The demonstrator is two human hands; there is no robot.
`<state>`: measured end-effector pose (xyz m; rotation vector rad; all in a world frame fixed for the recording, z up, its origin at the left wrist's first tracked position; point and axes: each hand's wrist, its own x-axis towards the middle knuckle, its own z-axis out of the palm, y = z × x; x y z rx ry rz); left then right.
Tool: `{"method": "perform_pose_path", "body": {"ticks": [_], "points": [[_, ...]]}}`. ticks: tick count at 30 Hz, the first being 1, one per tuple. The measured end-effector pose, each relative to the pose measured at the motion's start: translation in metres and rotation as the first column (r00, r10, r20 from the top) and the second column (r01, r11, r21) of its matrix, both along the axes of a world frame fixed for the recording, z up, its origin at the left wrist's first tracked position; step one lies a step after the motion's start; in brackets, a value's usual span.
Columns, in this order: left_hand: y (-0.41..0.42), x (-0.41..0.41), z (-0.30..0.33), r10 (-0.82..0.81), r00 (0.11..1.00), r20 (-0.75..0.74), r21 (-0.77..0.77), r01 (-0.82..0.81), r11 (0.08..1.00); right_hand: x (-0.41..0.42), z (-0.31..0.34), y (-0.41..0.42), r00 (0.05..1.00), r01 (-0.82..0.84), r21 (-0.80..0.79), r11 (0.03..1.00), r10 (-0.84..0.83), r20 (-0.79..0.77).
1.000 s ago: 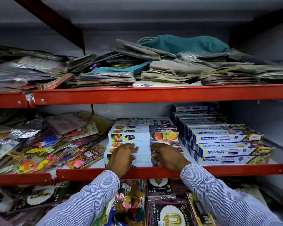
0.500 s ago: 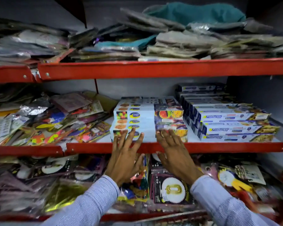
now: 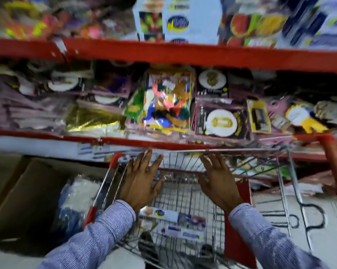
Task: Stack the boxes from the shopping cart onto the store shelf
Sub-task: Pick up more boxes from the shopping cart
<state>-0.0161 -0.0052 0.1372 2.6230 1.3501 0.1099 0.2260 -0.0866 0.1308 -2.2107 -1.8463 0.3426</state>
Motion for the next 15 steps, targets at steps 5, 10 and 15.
{"method": "perform_pose_path", "body": {"ticks": [5,10,15], "points": [[-0.021,-0.023,-0.081,0.003,0.996,-0.092,-0.184,-0.020,0.983,-0.025,-0.102,-0.020,0.996,-0.041,-0.317,0.948,0.013,-0.090],[-0.031,-0.039,-0.153,-0.013,0.992,-0.123,-0.338,-0.030,0.941,-0.050,-0.196,-0.032,0.979,-0.163,-0.566,0.808,0.061,-0.195],[-0.029,-0.047,-0.199,-0.113,0.985,-0.134,-0.336,0.062,0.940,-0.081,-0.262,-0.033,0.975,-0.204,-0.660,0.723,0.087,-0.206]]}}
